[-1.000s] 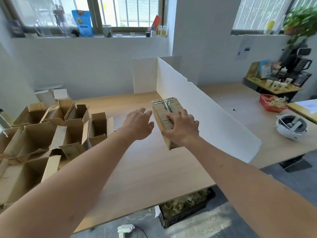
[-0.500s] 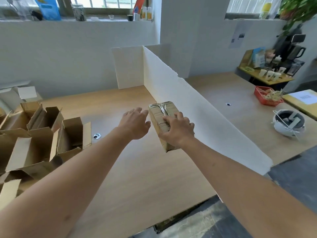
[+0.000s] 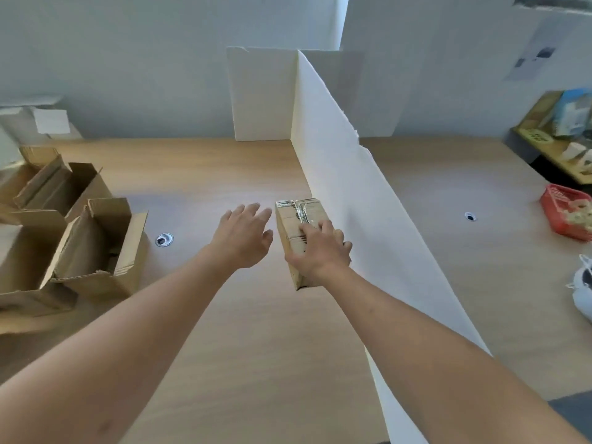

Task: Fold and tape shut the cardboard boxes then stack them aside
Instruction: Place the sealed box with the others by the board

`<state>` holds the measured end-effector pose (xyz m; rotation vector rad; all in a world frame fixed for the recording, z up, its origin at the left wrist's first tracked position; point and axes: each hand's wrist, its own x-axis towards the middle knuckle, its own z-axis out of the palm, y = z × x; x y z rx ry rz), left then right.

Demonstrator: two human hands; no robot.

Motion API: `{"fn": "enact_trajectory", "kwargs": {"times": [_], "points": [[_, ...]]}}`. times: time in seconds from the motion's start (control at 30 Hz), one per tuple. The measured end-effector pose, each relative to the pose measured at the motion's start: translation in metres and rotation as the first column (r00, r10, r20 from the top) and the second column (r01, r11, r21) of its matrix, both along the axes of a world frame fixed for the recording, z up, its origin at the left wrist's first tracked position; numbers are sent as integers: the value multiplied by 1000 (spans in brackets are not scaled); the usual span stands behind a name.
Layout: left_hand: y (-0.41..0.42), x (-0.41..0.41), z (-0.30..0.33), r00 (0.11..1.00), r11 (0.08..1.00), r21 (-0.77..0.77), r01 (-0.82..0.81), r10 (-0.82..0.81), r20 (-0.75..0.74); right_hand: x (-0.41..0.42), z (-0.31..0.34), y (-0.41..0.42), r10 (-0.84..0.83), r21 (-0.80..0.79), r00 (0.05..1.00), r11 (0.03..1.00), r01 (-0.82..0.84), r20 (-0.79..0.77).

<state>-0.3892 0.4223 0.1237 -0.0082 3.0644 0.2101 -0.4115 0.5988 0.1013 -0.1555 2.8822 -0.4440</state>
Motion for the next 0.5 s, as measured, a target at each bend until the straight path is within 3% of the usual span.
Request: {"fn": "enact_trajectory", "kwargs": {"times": [0.3,0.5], "points": [[-15,-75,-43,994,995,41,-90,87,62,-89,-50,-7,9,32,1000,999,-10,16],[-24,-149,-119,993,994,80,-69,61,97,-153,-122,-19,-52,36,998,998,51,28]]}}
